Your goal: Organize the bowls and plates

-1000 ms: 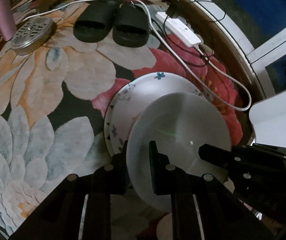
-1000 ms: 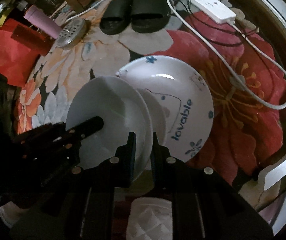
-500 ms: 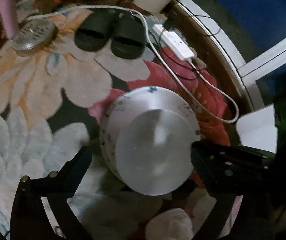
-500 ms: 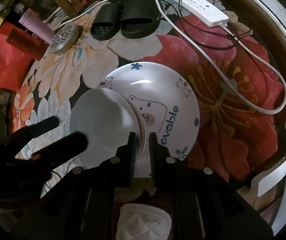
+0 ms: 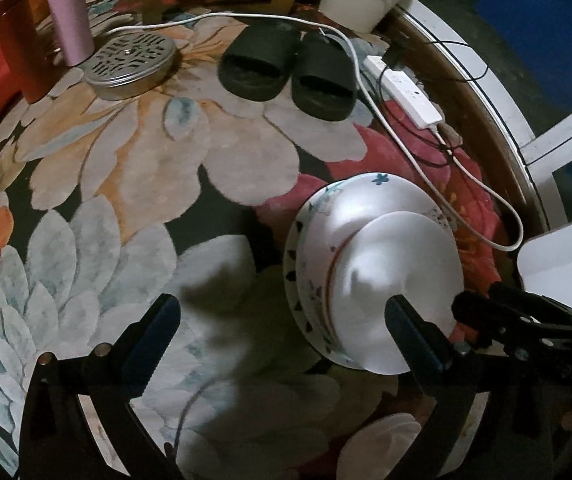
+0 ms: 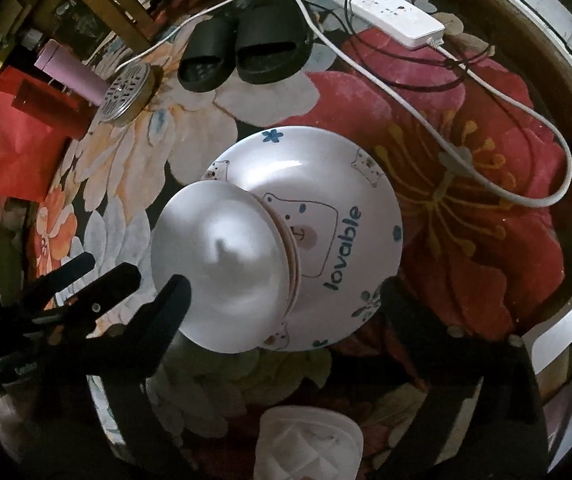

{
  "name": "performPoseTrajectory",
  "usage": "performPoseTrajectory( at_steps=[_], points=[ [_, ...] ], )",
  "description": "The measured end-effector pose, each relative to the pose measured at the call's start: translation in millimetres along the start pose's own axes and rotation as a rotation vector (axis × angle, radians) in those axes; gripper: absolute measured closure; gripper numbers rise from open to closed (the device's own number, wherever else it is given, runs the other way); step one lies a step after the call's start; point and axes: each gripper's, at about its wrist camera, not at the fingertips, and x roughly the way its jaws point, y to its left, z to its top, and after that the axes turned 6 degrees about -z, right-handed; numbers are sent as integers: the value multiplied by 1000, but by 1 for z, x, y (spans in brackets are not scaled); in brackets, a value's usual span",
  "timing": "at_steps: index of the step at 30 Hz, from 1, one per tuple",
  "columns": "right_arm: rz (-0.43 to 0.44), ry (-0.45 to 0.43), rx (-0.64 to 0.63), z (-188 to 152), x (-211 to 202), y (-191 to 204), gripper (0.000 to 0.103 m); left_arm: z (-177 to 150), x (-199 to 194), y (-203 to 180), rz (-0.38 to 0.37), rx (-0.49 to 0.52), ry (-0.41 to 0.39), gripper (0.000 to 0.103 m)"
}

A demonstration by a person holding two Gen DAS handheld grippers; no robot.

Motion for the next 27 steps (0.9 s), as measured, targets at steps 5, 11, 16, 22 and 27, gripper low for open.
performPoseTrajectory(
  at_steps=[5,11,16,22,27],
  points=[
    [6,-5,-6,0,1,6,5,-1,-3,4,12,-4,-6,1],
    [9,-10,-14,-1,2,13,5,-3,-6,10,24,-11,-8,1],
    [3,-12,-19,-2,2,16,5,-5,-7,15,27,-18,-5,1],
    [0,-14,-25,-2,3,21,5,-7,-8,21,22,-26,-3,1],
    [-3,-16,-26,-2,3,22,5,-9,-9,24,19,-32,-2,1]
  ],
)
